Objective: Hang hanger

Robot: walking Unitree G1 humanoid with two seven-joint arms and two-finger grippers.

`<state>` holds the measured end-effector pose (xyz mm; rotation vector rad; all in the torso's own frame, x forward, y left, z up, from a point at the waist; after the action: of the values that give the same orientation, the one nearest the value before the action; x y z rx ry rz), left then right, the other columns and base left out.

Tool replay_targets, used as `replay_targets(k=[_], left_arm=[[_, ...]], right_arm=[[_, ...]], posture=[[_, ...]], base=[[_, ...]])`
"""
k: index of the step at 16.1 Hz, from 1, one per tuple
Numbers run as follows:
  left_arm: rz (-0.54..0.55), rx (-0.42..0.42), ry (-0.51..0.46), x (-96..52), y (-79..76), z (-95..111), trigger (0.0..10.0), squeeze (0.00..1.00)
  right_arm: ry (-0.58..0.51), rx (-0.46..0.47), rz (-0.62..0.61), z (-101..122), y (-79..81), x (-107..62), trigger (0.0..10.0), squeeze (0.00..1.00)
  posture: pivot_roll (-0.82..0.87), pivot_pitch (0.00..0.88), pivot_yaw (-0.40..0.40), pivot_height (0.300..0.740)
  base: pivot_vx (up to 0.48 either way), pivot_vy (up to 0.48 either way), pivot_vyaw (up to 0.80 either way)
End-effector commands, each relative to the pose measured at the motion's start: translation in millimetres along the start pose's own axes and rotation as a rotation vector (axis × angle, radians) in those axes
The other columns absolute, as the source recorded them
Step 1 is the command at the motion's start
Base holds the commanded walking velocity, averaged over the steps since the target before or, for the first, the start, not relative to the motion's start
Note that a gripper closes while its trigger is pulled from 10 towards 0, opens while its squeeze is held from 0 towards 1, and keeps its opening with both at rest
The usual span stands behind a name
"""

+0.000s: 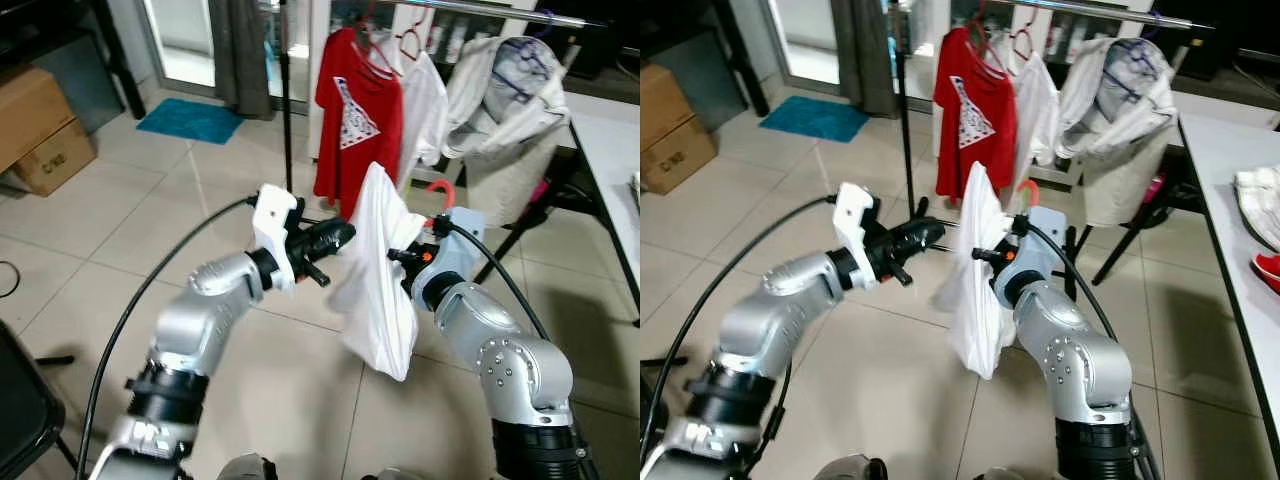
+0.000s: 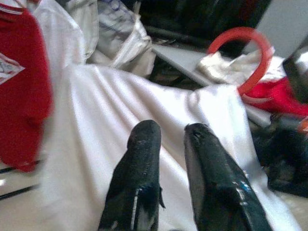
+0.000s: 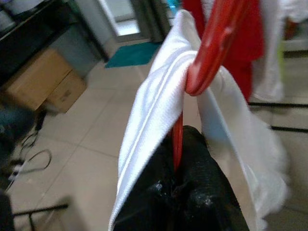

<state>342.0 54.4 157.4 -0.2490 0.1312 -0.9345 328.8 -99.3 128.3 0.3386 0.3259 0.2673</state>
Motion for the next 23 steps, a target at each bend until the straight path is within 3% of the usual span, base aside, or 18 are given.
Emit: replay_targets(k=[1, 4, 7, 9, 10, 11, 14, 15, 16, 17, 18, 23], left_arm=[[-0.053, -0.031, -0.033, 0.4, -3.0, 11.1, 10.0, 1.00], [-0.119, -0.142, -0.141, 1.6, -3.2, 35.6, 10.0, 1.00], [-0.173, -0.174, -0.110, 6.9, -9.5, 32.8, 10.0, 1.00], [-0.215, -0.138, -0.047, 12.3, -16.9, 23.7, 10.0, 1.00], [-0.223, -0.119, -0.019, 14.8, -19.1, 20.2, 10.0, 0.55], [-0.219, -0.101, 0.001, 16.2, -19.0, 17.2, 10.0, 0.00], [-0.156, -0.001, 0.083, 23.0, -11.1, 2.8, 10.0, 0.00], [-0.130, 0.032, 0.106, 25.2, -8.0, -1.5, 6.5, 0.00], [-0.102, 0.051, 0.122, 26.6, -4.9, -4.4, 4.2, 0.00], [-0.084, 0.060, 0.126, 27.4, -2.4, -5.6, 1.3, 0.00], [-0.066, 0.066, 0.133, 28.4, 1.1, -8.5, 0.0, 0.00], [-0.070, 0.073, 0.133, 36.5, 1.5, -14.7, 0.0, 0.00]], right_arm=[[-0.056, -0.023, 0.071, 16.8, 12.8, -3.3, 10.0, 0.00], [-0.063, -0.094, 0.134, 19.8, 23.6, -5.6, 10.0, 0.00], [-0.062, -0.121, 0.171, 19.3, 31.9, -6.4, 10.0, 0.00], [-0.063, -0.141, 0.185, 19.3, 36.2, -6.6, 10.0, 0.00], [-0.063, -0.154, 0.189, 19.4, 37.3, -6.8, 10.0, 0.00], [-0.063, -0.160, 0.190, 19.5, 37.6, -6.9, 10.0, 0.00], [-0.066, -0.178, 0.190, 20.2, 38.8, -6.4, 10.0, 0.00], [-0.068, -0.182, 0.194, 20.8, 39.6, -6.6, 10.0, 0.00], [-0.070, -0.184, 0.195, 21.2, 39.9, -6.7, 10.0, 0.00], [-0.070, -0.185, 0.197, 21.4, 40.0, -6.7, 10.0, 0.00], [-0.071, -0.187, 0.202, 21.7, 41.2, -6.6, 10.0, 0.00], [-0.074, -0.200, 0.219, 22.5, 47.4, -6.0, 10.0, 0.00]], posture=[[-0.04, 0.012, -0.026, 0.740], [-0.05, 0.015, -0.020, 0.740], [-0.05, 0.020, -0.016, 0.740], [-0.05, 0.022, -0.012, 0.740], [-0.05, 0.022, -0.010, 0.740], [-0.05, 0.022, -0.008, 0.740], [-0.05, 0.024, -0.006, 0.740], [-0.05, 0.025, -0.008, 0.740], [-0.05, 0.026, -0.010, 0.740], [-0.05, 0.026, -0.011, 0.740], [-0.05, 0.028, -0.013, 0.740], [-0.06, 0.026, -0.006, 0.740]], base=[[0.000, 0.000, 0.00], [0.000, 0.000, 0.00], [0.000, 0.000, 0.00], [0.000, 0.000, 0.00], [0.000, 0.000, 0.00], [0.000, 0.000, 0.00], [0.000, 0.000, 0.00], [0.000, 0.000, 0.00], [0.000, 0.000, 0.00], [0.000, 0.000, 0.00], [0.000, 0.000, 0.00], [0.000, 0.000, 0.00]])
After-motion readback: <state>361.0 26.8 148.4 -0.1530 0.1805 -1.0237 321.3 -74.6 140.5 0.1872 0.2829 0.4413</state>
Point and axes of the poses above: a point about 5 cm out from each wrist's last joint towards the gripper, its own x axis pointing out of the wrist towards the gripper, its own z axis along the axis of the wrist's last joint, y = z × x, the point moved 5 cm from there along x, pointing out of the wrist towards the gripper, and after that the axes turned 1 degree about -x, right-handed, at the moved point
